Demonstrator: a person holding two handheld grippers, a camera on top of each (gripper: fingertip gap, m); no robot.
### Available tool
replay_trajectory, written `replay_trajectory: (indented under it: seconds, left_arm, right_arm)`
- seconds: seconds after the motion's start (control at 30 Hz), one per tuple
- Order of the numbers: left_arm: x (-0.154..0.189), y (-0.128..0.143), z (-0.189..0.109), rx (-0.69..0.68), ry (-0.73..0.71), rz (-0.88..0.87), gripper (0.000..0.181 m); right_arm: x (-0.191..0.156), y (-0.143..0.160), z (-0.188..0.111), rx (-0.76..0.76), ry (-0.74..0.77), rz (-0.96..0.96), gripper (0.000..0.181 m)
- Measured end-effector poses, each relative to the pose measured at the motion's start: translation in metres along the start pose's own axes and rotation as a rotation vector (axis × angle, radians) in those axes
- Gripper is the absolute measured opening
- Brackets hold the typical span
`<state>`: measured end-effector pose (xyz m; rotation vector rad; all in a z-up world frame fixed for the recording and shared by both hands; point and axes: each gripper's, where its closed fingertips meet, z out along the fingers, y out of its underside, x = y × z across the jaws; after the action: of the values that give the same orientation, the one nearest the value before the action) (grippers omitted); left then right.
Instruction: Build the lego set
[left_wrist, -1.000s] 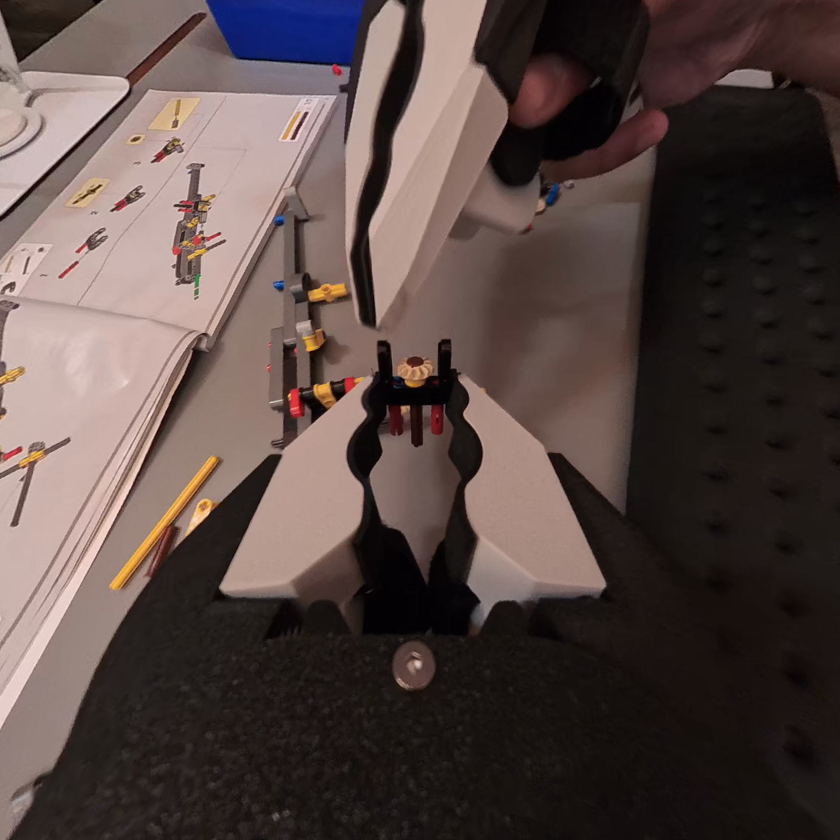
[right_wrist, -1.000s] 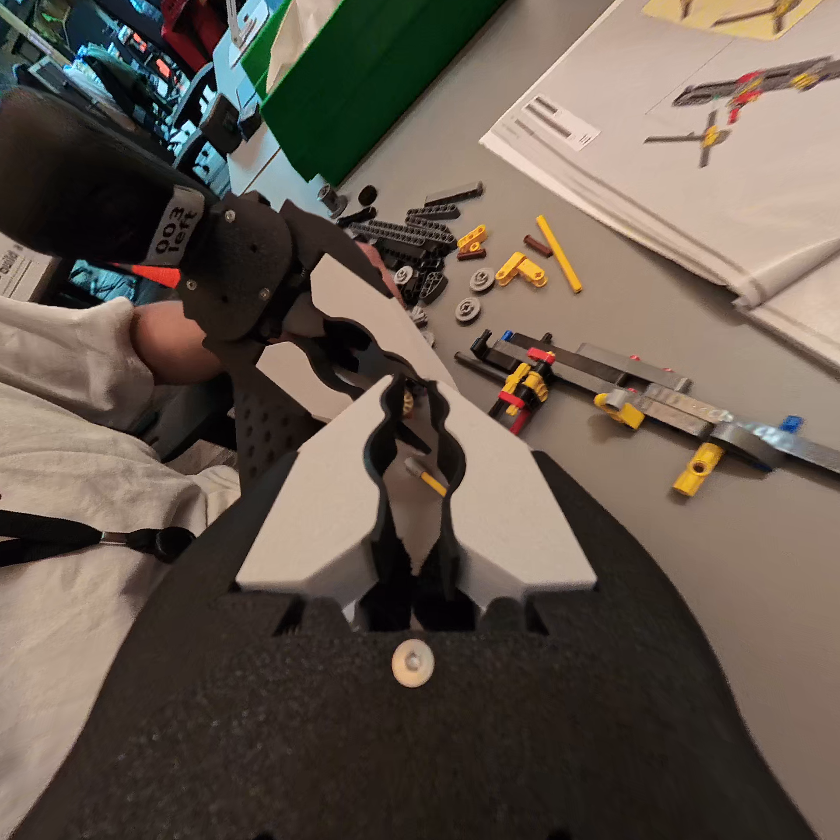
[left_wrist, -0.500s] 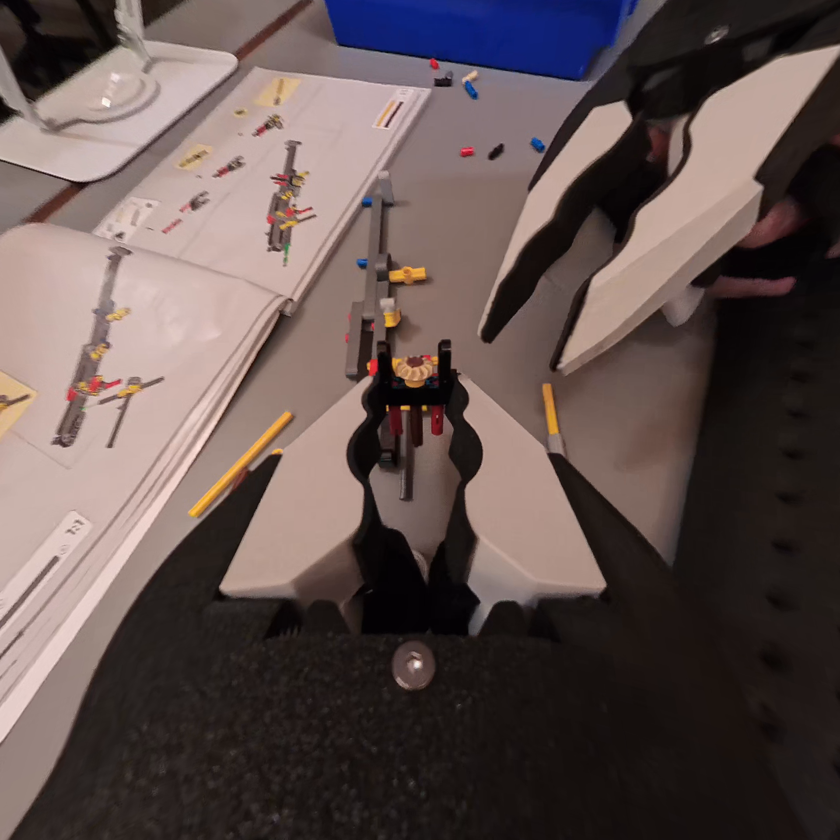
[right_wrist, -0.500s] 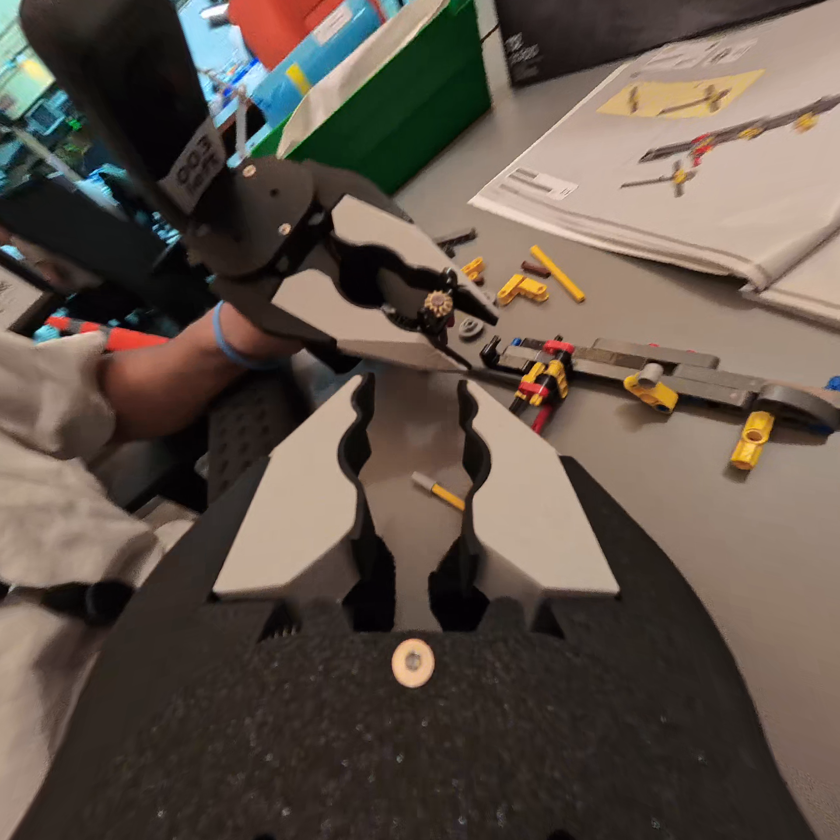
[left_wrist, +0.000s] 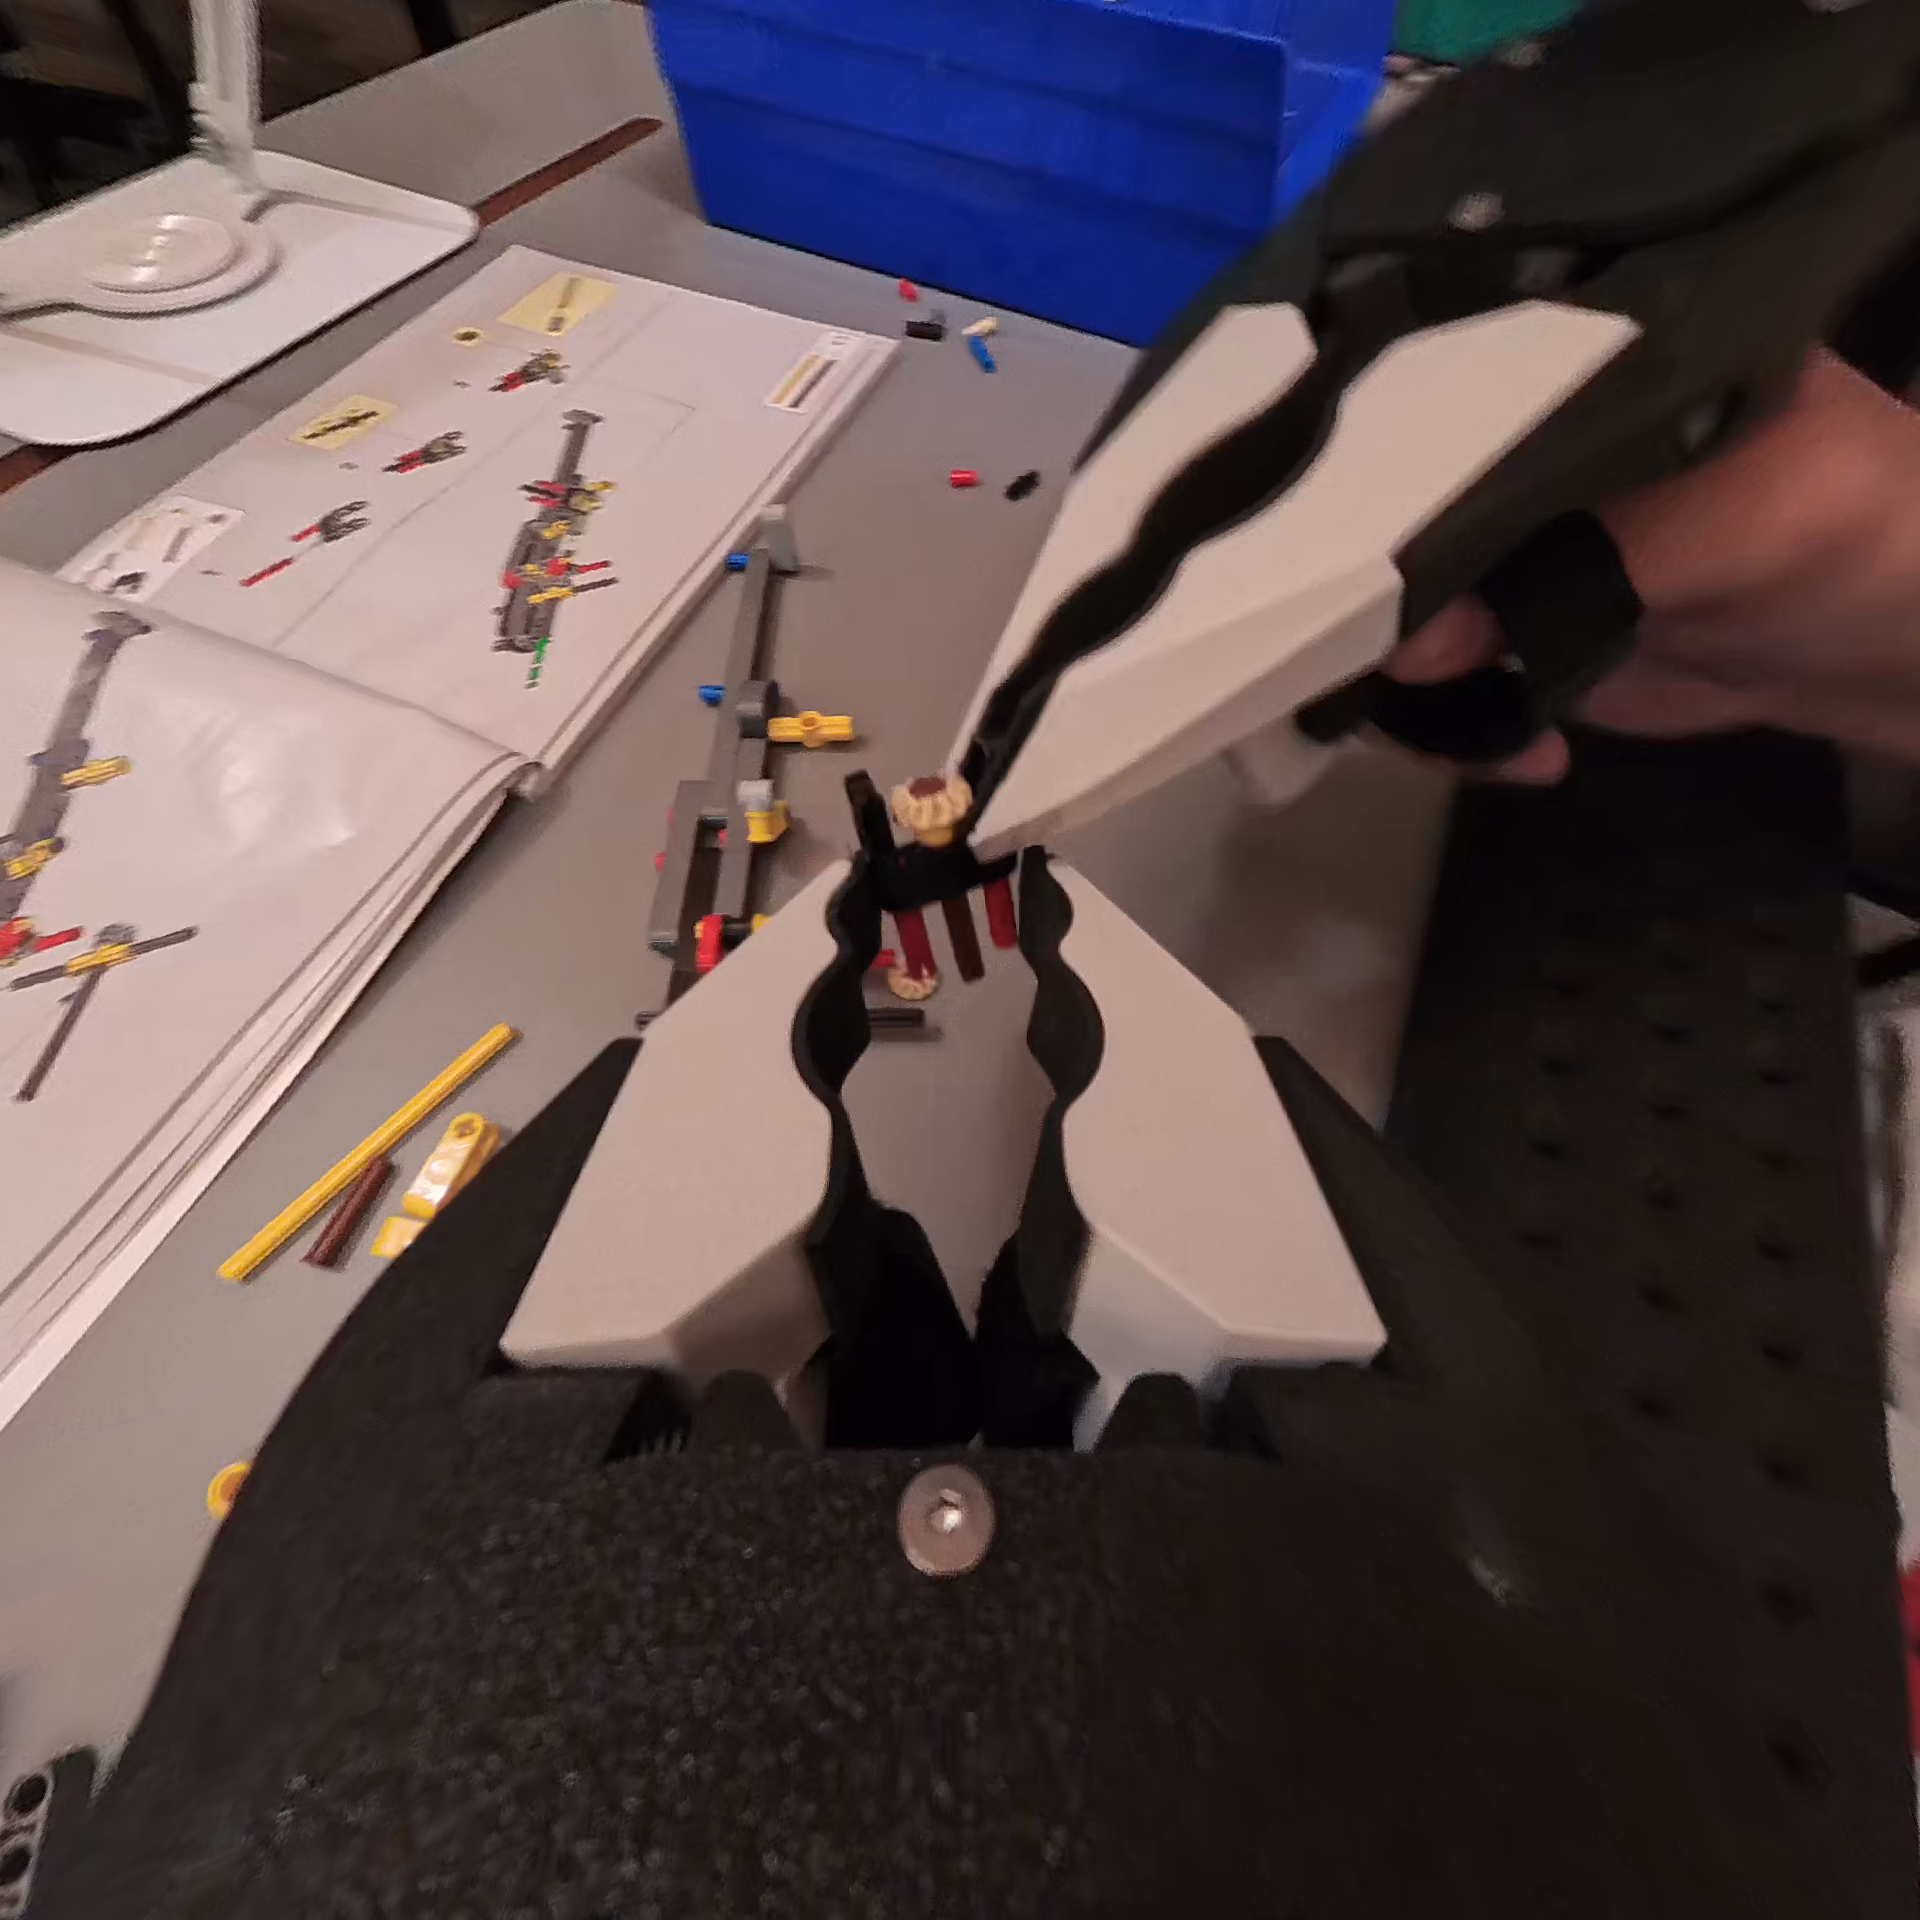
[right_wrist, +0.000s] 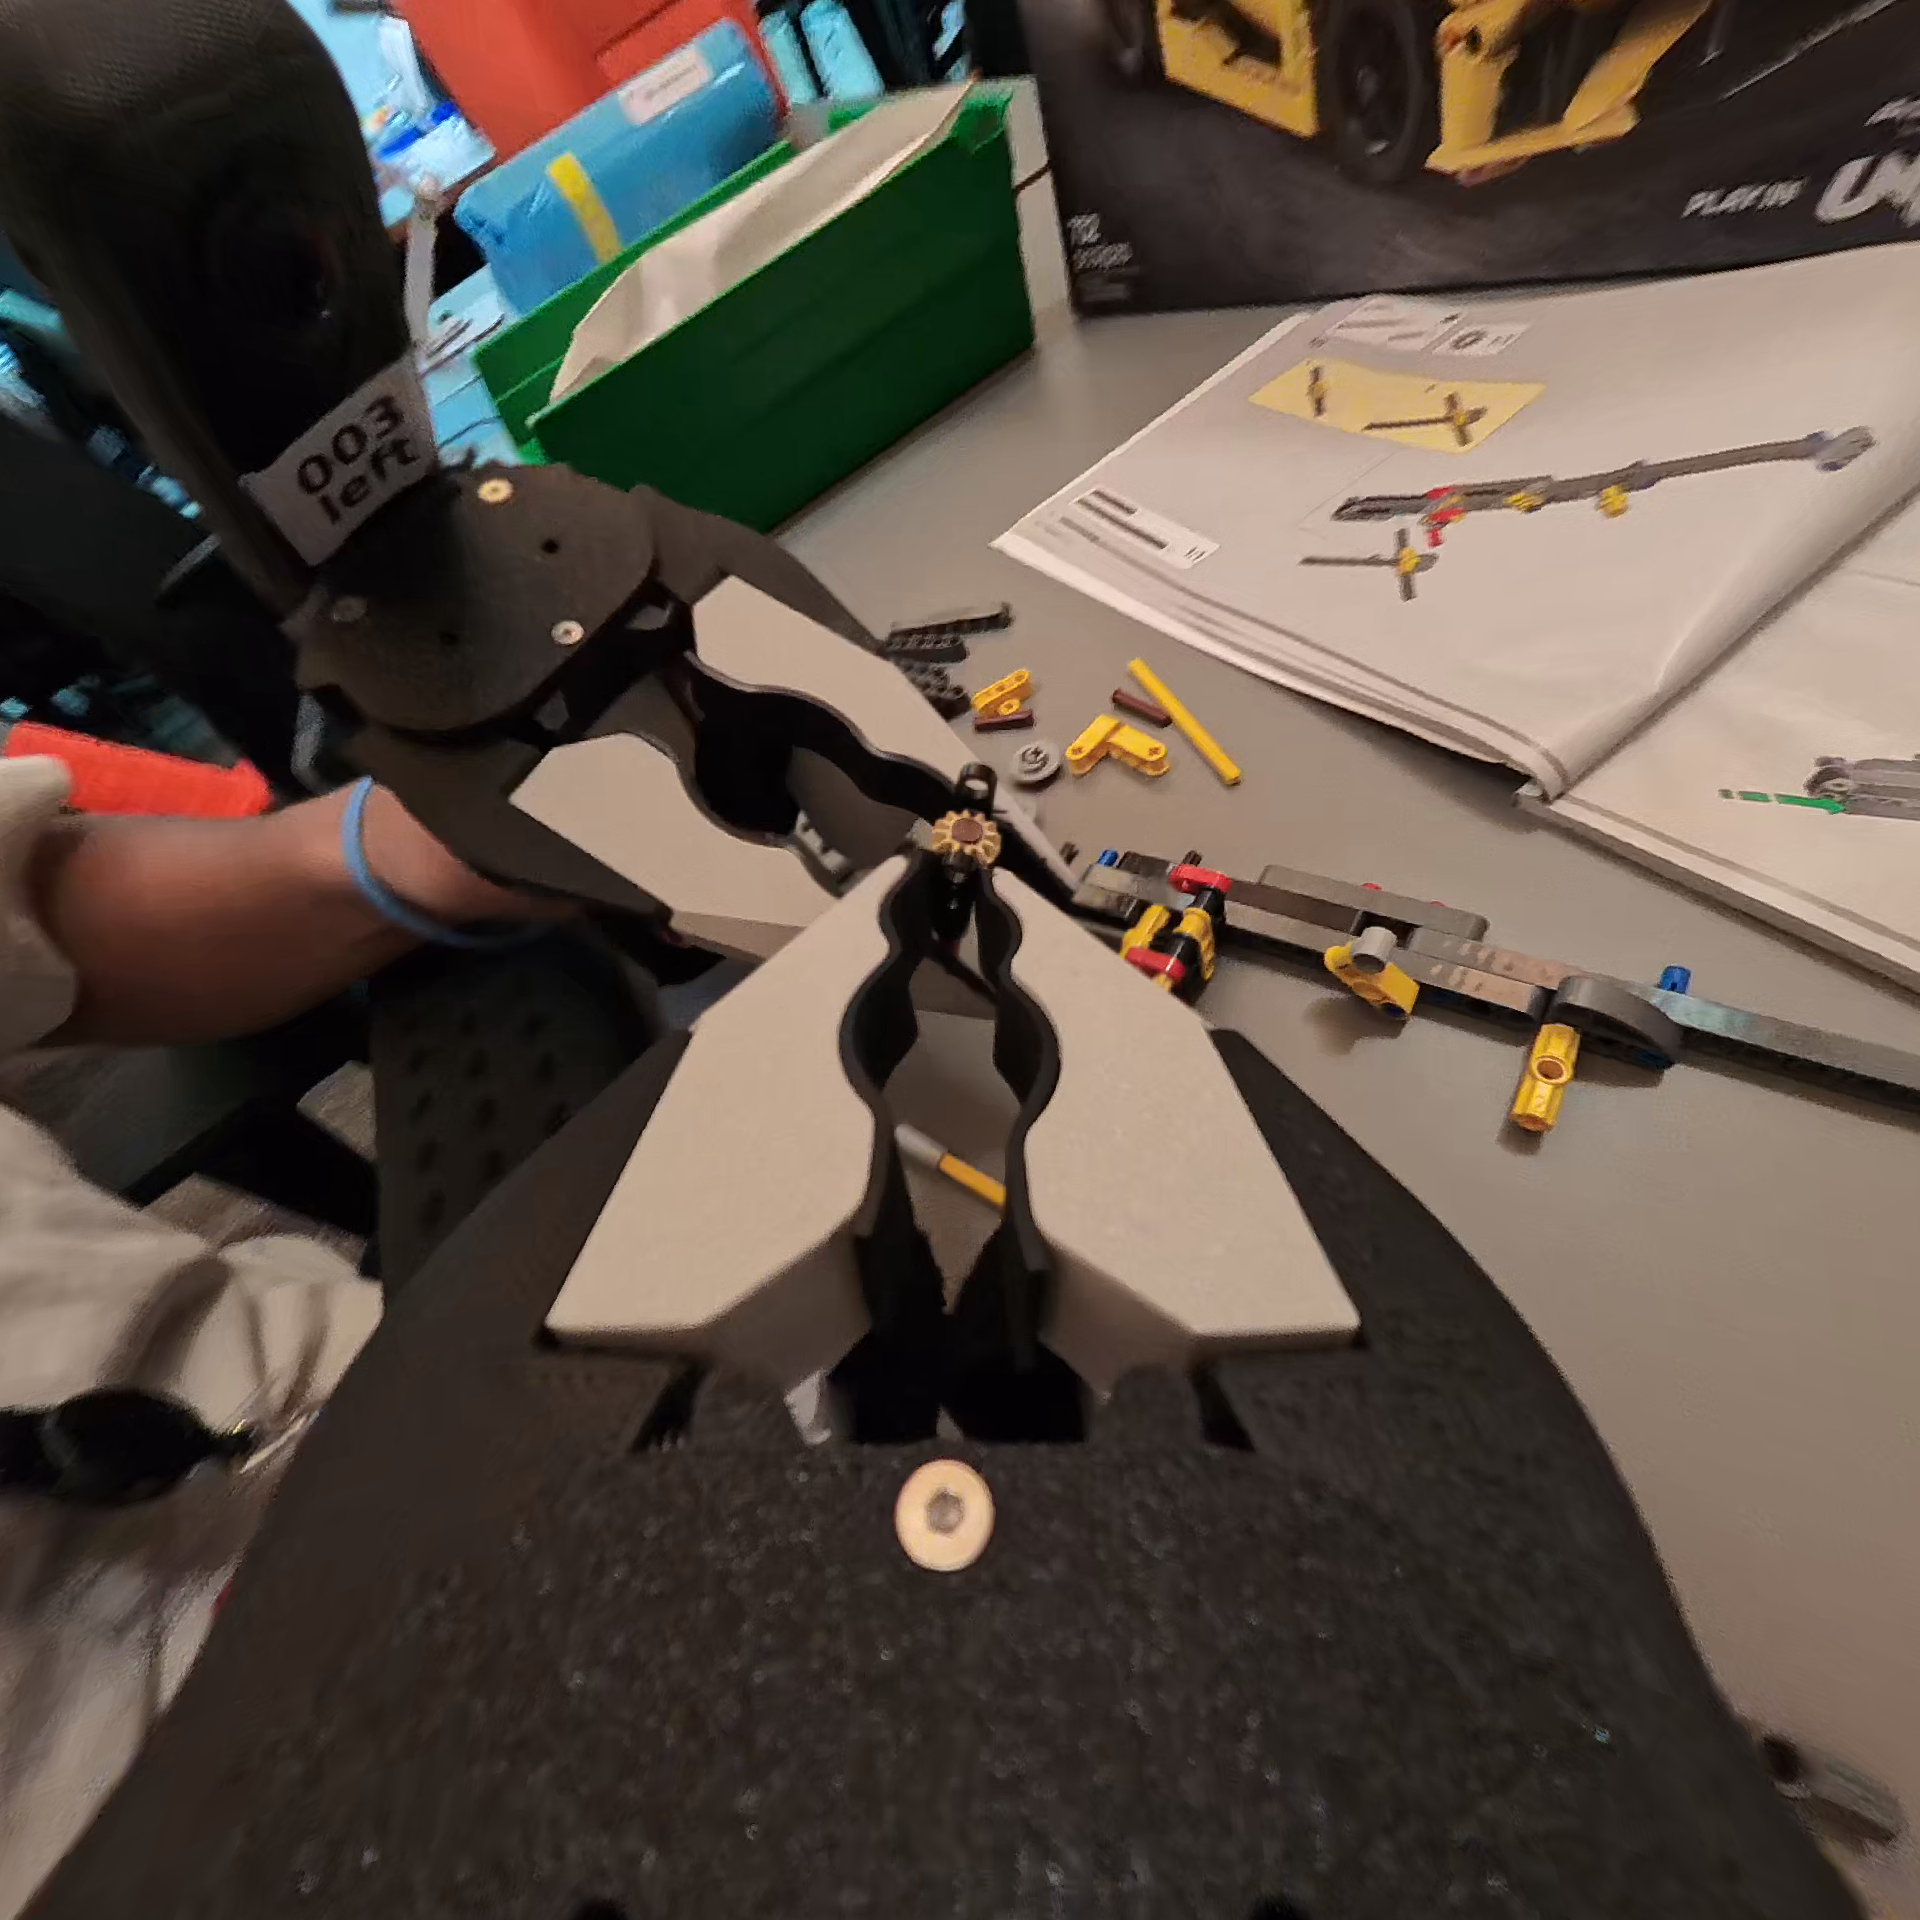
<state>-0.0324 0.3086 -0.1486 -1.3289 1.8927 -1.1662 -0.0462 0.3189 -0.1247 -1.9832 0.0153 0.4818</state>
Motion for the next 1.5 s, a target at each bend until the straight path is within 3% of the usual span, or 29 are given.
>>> replay_trajectory:
  seconds: [0.13, 0.23, 0.4, 0.47, 0.73, 0.83, 0.93, 1.07, 1.4, 1.5]
  left_arm:
    - [0.005, 0.008, -0.013, -0.055, 0.163, 0.036, 0.03]
    - [0.012, -0.01, -0.029, 0.04, 0.322, 0.005, 0.028]
    - [0.031, -0.018, -0.044, 0.072, 0.588, -0.03, 0.018]
    - [0.032, -0.017, -0.043, 0.076, 0.599, -0.017, 0.007]
    - [0.036, -0.013, -0.043, 0.077, 0.601, 0.027, 0.006]
    - [0.03, -0.024, -0.045, 0.155, 0.578, -0.012, 0.006]
    - [0.023, -0.039, -0.051, 0.256, 0.568, -0.076, 0.006]
    - [0.02, -0.052, -0.057, 0.331, 0.578, -0.121, 0.006]
    - [0.028, -0.054, -0.051, 0.332, 0.573, -0.127, 0.006]
    - [0.026, -0.046, -0.041, 0.257, 0.524, -0.094, 0.015]
  right_arm:
    - [-0.004, -0.001, -0.013, -0.077, -0.109, -0.049, 0.007]
    - [-0.012, 0.003, -0.018, -0.13, -0.214, -0.068, 0.007]
    - [-0.028, 0.01, -0.021, -0.187, -0.336, -0.102, 0.007]
    - [-0.033, 0.014, -0.021, -0.208, -0.358, -0.12, 0.007]
    - [-0.035, 0.016, -0.022, -0.222, -0.363, -0.172, 0.007]
    - [-0.032, 0.003, -0.023, -0.124, -0.345, -0.179, 0.008]
    - [-0.033, -0.013, -0.025, 0.025, -0.336, -0.177, 0.022]
    - [-0.037, -0.021, -0.023, 0.134, -0.324, -0.178, 0.019]
    - [-0.034, -0.023, -0.023, 0.182, -0.268, -0.212, 0.007]
    - [-0.02, -0.013, -0.03, 0.133, -0.218, -0.229, 0.007]
